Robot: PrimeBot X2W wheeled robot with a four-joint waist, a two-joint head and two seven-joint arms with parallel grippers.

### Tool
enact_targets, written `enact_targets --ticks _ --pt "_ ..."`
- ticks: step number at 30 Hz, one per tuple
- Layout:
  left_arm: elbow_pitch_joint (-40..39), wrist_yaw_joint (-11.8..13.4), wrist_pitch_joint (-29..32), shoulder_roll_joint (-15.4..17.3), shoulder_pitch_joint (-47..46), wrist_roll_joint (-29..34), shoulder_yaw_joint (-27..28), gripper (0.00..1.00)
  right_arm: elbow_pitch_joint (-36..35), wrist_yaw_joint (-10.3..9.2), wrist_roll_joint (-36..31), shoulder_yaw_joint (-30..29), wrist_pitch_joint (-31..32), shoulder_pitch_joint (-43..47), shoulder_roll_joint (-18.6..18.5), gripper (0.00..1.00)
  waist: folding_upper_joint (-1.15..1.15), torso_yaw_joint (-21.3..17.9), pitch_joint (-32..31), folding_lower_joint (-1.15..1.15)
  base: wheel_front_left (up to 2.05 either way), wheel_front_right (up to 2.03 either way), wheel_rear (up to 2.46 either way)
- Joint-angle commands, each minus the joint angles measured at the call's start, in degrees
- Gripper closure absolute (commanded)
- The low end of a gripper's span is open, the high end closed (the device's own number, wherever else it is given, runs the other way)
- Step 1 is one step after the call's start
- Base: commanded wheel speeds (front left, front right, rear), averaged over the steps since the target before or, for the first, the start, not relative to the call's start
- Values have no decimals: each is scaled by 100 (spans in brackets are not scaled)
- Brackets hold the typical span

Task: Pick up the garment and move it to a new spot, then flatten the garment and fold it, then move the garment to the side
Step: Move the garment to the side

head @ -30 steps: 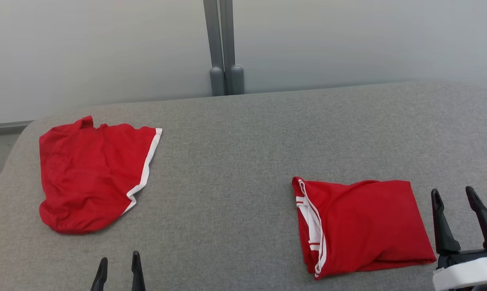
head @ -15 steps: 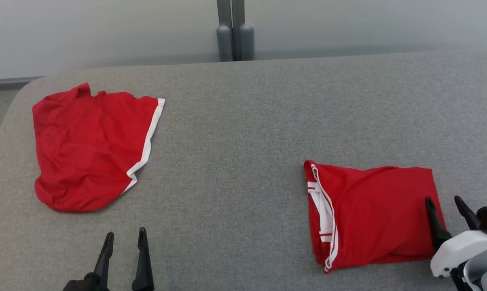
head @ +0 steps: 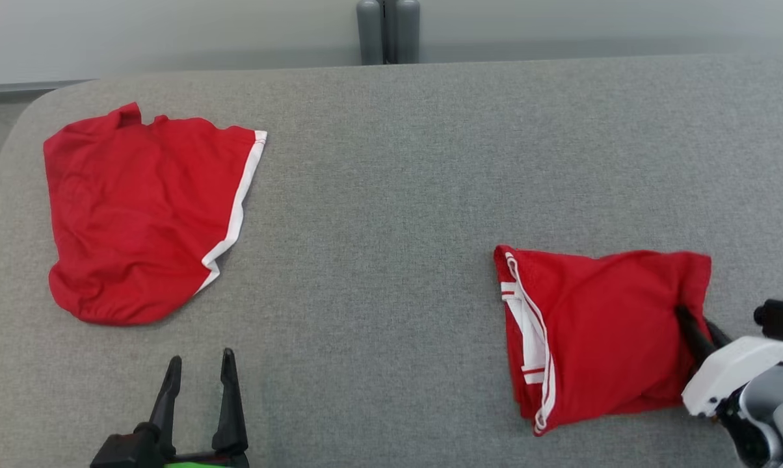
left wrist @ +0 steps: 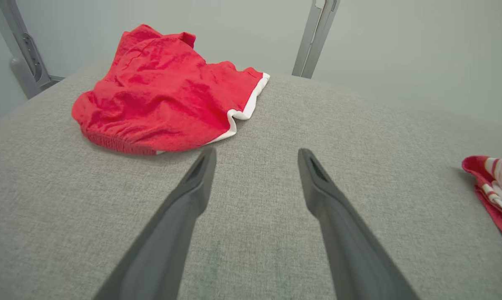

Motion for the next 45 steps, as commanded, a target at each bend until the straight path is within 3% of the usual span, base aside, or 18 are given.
enact_targets --ticks 1,8,15,23,30,31,32,33,37,45 --pt "-64 11 -16 11 -187 20 0 0 -197 1 83 -36 4 -254 -243 100 0 -118 189 0 0 0 0" --pt "-239 -85 -16 12 -736 185 -48 0 -548 0 -74 -245 292 -1076 -1193 100 0 -394 1025 0 0 0 0" --pt "-403 -186 -16 12 -1101 416 34 0 -108 -2 -172 -707 392 -1803 -1879 100 0 -787 1744 0 0 0 0" --pt "-412 -426 -16 35 -1198 863 347 0 865 -2 -425 -1012 119 -2644 -2078 100 0 -1200 2169 0 0 0 0" --pt "-363 -559 -16 38 -1268 1021 466 0 1734 -2 -820 -973 -419 -3486 -2046 100 0 -1201 2250 0 0 0 0" --pt "-361 -571 -12 36 -1285 1016 480 0 1888 -2 -977 -1032 -573 -3621 -2099 57 0 -1176 2250 0 0 0 0" --pt "-364 -578 -6 34 -1297 1014 492 0 2042 -2 -1077 -1112 -672 -3731 -2107 6 0 -1157 2247 0 0 0 0" --pt "-373 -582 -4 30 -1309 998 509 0 2219 -2 -1228 -1178 -786 -3842 -2105 0 0 -1128 2237 0 0 0 0" --pt "-365 -553 -5 21 -1206 924 546 0 2417 -2 -1744 -1296 -1299 -4128 -2063 0 0 -1060 2081 0 0 0 0" --pt "-270 -346 -9 14 -813 509 435 0 1358 -2 -2049 -1119 -1512 -3495 -1674 0 0 -1023 1102 0 0 0 0"
